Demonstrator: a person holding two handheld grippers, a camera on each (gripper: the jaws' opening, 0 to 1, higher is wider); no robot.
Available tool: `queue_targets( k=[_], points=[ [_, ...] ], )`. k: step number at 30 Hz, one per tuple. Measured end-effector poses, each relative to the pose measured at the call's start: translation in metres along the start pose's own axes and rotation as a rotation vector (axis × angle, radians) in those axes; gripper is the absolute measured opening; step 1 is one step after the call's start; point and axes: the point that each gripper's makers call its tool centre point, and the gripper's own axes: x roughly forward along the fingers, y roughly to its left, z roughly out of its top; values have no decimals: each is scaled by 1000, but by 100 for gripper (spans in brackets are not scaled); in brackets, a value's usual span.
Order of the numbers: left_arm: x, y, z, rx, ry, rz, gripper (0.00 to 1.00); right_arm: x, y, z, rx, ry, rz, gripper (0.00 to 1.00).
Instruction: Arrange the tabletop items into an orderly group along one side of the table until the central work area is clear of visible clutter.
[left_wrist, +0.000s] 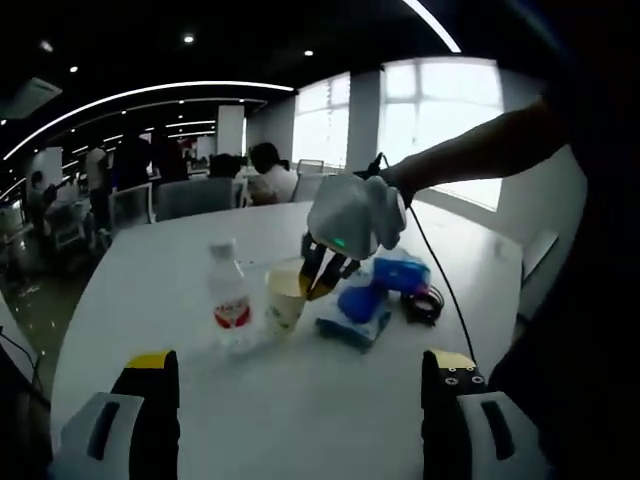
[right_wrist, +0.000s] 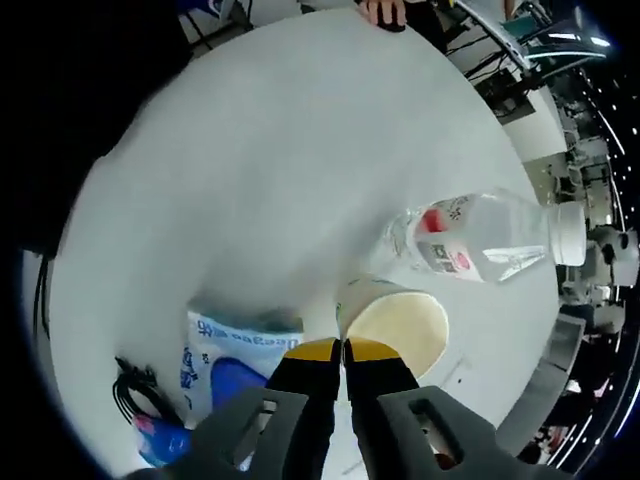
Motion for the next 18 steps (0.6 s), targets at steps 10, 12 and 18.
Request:
queue_targets(
  k=[10,12,18],
  points=[
    [1,1,-1,-1,7,-3,100,3,-1,3,-24,10,-1,0],
    [1,1,-2,-2,7,-3,100,1,-1,5,-22,3,-2,0],
    [3,1,-3,-3,12,-6,99,5,-4,3,-21,2,-10,0]
  ],
)
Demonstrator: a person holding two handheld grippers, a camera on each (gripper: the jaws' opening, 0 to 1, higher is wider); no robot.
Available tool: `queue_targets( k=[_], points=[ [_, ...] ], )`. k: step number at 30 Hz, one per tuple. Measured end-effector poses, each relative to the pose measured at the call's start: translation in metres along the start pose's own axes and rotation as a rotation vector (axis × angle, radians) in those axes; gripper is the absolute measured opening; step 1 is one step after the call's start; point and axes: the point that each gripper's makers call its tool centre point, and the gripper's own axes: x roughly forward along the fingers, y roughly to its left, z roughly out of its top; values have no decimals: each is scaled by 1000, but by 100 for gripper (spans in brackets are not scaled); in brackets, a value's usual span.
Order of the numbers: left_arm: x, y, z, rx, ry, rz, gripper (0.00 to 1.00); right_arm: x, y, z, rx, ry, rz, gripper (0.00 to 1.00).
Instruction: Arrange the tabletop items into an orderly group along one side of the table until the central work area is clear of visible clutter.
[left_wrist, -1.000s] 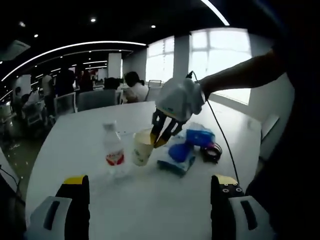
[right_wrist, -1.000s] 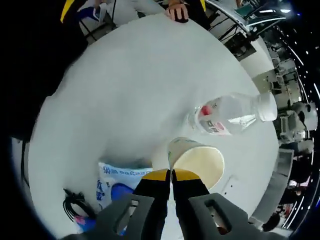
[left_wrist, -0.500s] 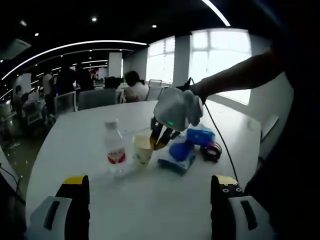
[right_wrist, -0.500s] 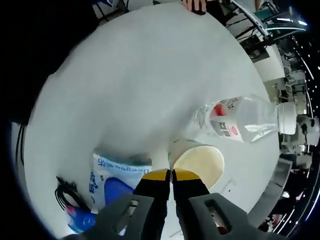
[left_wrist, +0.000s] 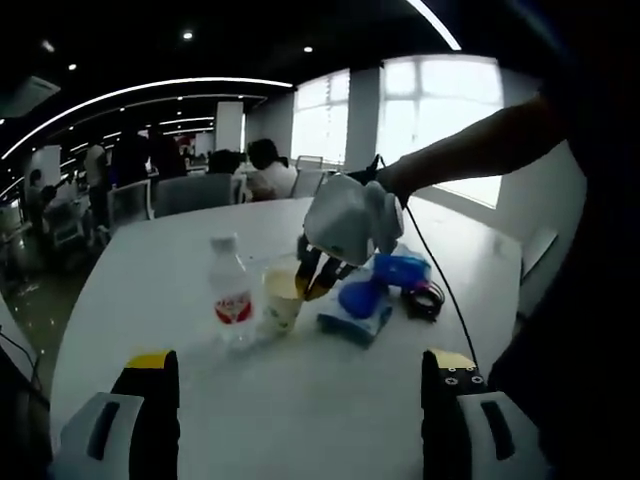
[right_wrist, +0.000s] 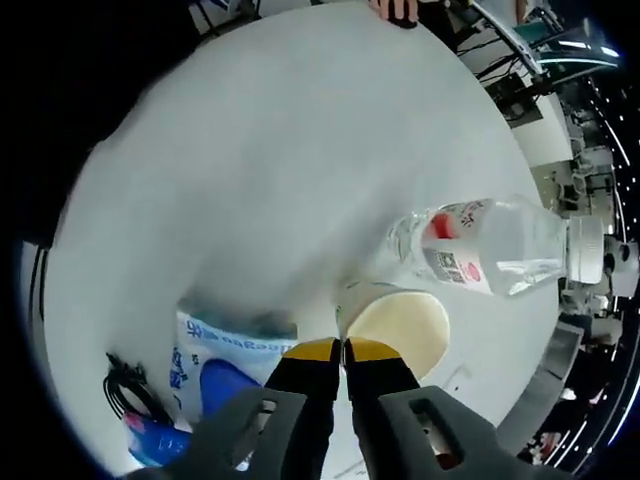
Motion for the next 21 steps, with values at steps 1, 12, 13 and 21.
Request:
queue_targets(
  k=[1,12,13,21],
  points=[
    [0,0,0,-1,0,1,99,0,0,0,0,-1,0,0],
    [3,4,-1,-3,-3,-2,99,1,-2,4,4,-28,-14,7],
    [4,4,-1,-3,-2,-4,99,1,-3,4,7,-30,-21,8],
    [4,1,0,-1,-3,-9,99,-3,-7,4,15,-43,-47,12]
  ],
)
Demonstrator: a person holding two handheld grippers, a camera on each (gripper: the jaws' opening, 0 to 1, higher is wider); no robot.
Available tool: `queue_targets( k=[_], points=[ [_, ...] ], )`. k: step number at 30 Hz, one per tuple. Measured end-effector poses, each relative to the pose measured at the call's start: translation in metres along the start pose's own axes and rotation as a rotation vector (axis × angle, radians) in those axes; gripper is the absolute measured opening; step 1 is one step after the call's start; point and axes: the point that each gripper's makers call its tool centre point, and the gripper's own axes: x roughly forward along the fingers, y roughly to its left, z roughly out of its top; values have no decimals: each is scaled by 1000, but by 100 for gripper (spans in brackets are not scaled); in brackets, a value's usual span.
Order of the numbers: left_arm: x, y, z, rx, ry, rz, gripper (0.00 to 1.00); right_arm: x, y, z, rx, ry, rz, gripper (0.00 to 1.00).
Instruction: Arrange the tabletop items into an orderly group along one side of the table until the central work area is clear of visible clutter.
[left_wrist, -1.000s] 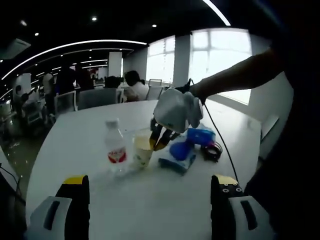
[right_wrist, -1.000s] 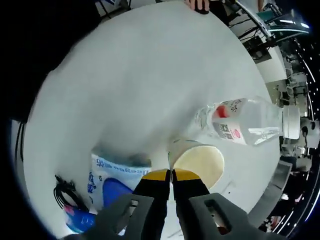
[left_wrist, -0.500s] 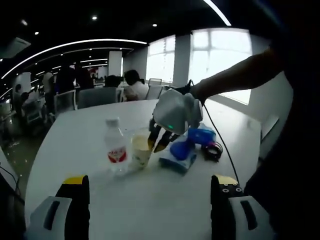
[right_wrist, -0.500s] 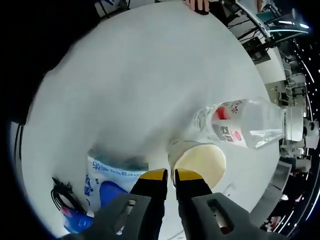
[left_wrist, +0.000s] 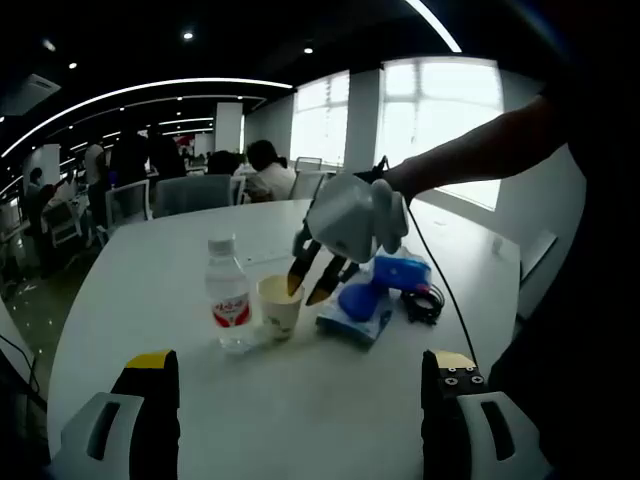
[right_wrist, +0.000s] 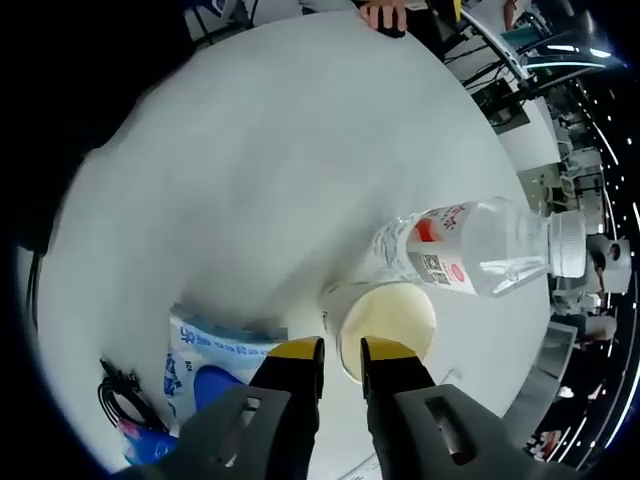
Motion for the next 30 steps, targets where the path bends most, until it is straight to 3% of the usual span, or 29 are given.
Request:
queue_targets(
  k=[7,16,18,30],
  points=[
    [0,0,0,0,-1,-1,100,-9,-6,3,20,-14,-36,18],
    [-1,0,-1,9,5,-5,100,-27,-14,5,144,-60,-119,42],
    [-1,1,0,7,2,-5,100,-27,-12,5,173,-70,-128,43],
    [0,-2,7,12,-8,-6,100,-55,-8,2,496,-179,-233,63]
  ],
)
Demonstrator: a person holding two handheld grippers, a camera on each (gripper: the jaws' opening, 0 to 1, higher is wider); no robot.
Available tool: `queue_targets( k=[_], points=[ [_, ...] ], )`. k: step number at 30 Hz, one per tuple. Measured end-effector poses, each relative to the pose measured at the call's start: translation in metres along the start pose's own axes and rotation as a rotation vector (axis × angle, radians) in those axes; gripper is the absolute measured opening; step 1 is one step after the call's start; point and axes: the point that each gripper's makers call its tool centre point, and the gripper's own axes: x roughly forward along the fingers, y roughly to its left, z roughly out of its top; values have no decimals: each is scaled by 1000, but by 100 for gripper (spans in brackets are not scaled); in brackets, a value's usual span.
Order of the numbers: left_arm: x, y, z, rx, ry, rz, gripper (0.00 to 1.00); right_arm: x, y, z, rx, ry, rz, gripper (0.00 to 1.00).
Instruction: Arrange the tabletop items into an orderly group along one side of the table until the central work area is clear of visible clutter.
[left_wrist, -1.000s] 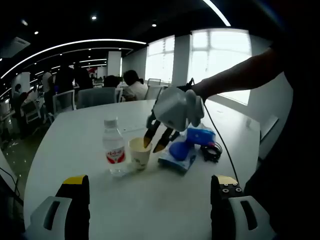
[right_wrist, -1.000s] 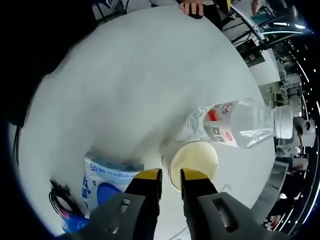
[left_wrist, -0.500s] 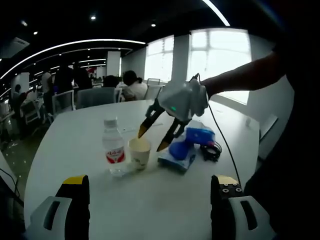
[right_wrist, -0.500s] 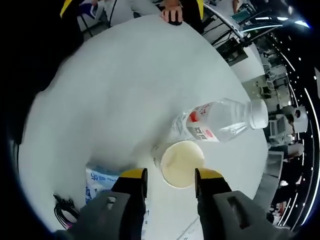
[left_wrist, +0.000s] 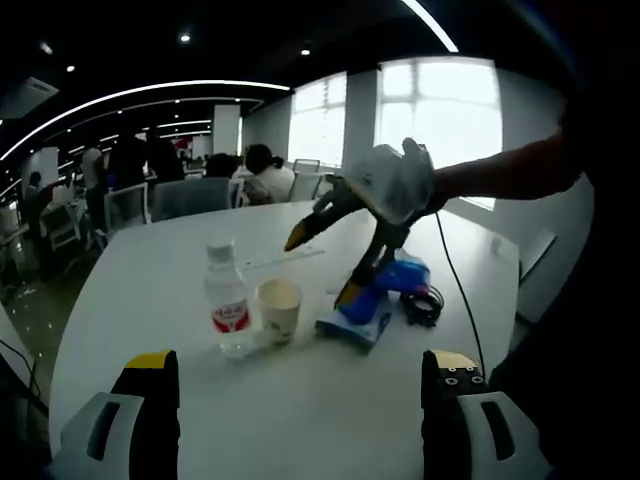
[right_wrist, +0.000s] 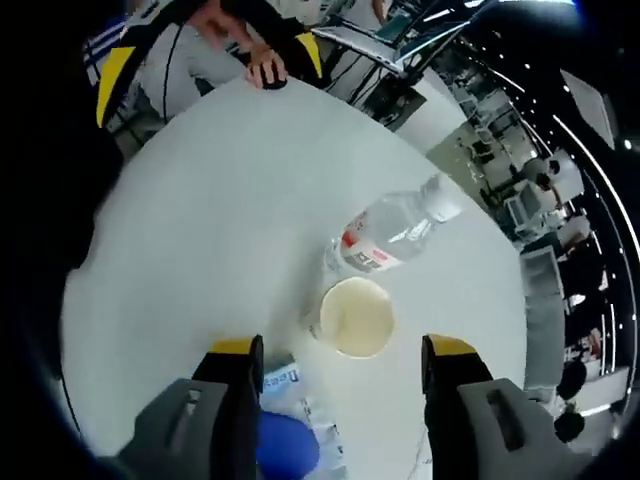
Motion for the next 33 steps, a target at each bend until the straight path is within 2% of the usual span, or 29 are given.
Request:
queue_targets(
  k=[6,9,15,20,25,33],
  points=[
    [2,-3,4,3,-4,-3,100,-24,-5,-1,200,-54,-77,71],
    [3,-4,7,7,-11,-2,100,-39,-7,-4,342,-93,-120,74],
    [5,-6,10,9,-24,-7,100,-65,-10,-29,542,-135,-218,79],
    [6,-5,9,4,-25,-5,100,-87,2,-62,699,-135,-277,83],
    [7,-4,8,1,-22,-5,100,-98,17,-84,787,-135,-308,88],
    [8,-2,10,0,-31,1,100,-121,27,-105,911,-183,-387,92]
  ],
)
